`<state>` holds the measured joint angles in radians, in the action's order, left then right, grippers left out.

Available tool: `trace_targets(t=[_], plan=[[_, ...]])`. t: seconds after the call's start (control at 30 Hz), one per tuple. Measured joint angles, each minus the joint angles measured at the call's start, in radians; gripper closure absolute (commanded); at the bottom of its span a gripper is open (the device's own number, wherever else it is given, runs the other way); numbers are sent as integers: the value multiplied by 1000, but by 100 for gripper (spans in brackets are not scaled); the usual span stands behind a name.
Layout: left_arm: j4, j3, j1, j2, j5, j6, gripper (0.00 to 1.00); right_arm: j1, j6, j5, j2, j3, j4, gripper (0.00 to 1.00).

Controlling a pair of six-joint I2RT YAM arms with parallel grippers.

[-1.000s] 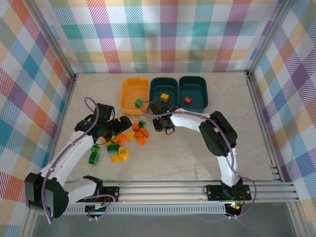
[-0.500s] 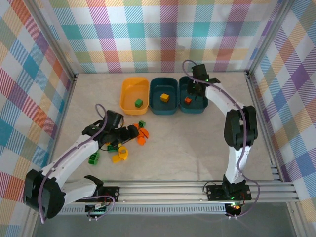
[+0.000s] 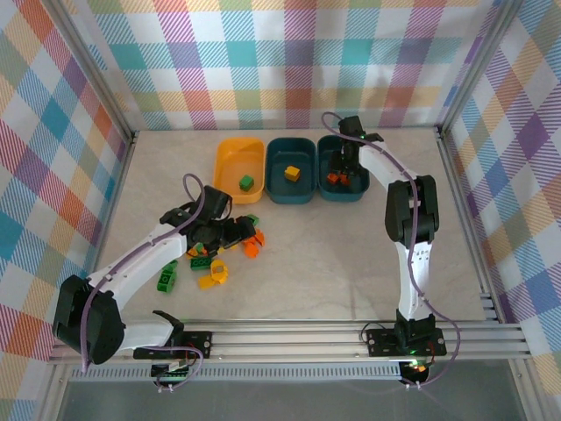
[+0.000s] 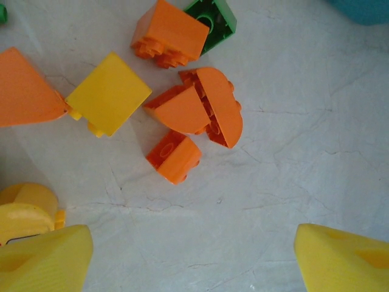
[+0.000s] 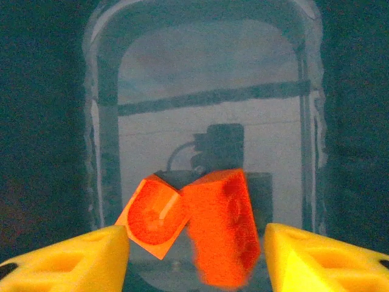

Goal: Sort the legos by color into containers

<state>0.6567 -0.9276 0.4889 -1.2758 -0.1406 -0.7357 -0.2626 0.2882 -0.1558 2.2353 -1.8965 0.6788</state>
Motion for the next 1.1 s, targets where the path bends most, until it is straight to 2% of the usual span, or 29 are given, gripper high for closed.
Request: trace_targets(t=[0.17,0.3,0.4,0.5,0.7,0.9,1.1], plan=[[25,-7,0,0,26,-1,16,-1,11,8,-110,113,-35,33],[49,-5,2,2,66,-27,18,-27,37,15,-373,370,-140,31],[56,33,5,36,108,-58,18,-88,69,16,-562,557,-237,31],[58,101,7,82,136,-69,20,-159,101,12,-662,714,-330,32],[63,142,7,23,176,-25,22,-277,136,-42,-674,956,-417,32],[28,153,7,-74,203,24,26,-295,166,-85,-687,1036,-506,31],[17,179,7,-83,228,37,30,-295,188,-98,-701,1046,-568,32]])
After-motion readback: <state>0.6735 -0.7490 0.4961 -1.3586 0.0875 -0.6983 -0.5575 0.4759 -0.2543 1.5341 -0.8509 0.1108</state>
